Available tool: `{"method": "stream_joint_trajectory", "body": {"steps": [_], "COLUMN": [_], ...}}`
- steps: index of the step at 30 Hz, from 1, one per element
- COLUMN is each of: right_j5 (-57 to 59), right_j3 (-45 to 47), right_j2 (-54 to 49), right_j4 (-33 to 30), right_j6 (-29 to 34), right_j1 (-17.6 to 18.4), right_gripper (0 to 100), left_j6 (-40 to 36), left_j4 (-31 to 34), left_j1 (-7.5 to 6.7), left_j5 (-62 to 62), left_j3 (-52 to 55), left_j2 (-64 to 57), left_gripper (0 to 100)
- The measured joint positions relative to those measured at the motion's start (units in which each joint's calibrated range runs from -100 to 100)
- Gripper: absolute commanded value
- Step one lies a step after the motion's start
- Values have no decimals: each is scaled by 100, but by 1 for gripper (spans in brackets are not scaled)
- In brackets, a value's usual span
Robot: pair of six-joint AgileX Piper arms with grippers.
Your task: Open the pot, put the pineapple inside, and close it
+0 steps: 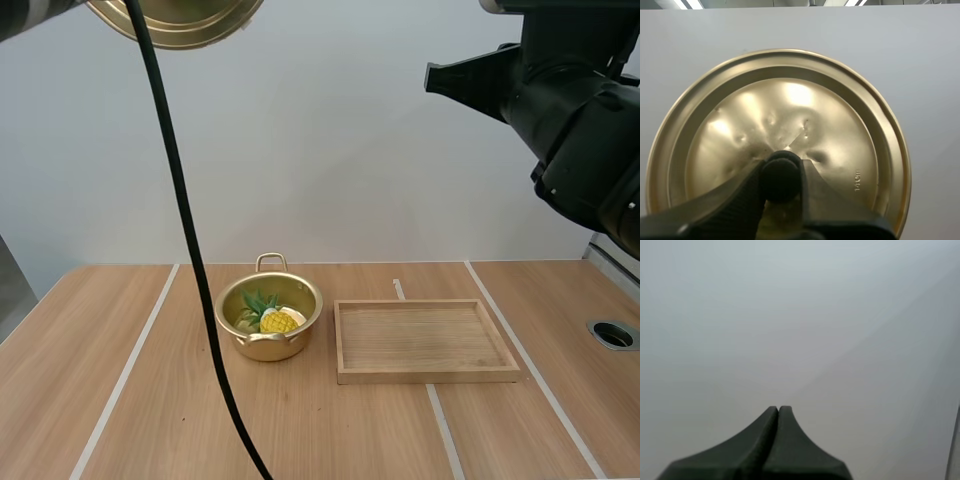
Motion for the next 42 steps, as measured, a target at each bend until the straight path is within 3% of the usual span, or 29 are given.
{"method": "stream_joint_trajectory", "body": {"steps": [10,22,31,42], "right_j5": [87,126,126,152], "right_j3": [818,1151,1151,1151], "right_j2": [-291,-751,-753,-753], "right_j4": [0,0,0,0], "right_j6": [0,0,0,0], "right_j1": [0,0,0,0], "right_gripper": [0,0,0,0], "left_j6": [0,269,419,989], "left_j4": [0,0,12,-92], "left_j1": [0,0,0,0], "left_j5": [105,2181,2796,2515], "left_j3": [0,0,41,1286], "left_j2": [70,1535,2255,2660], "left_gripper": [0,0,0,0]}}
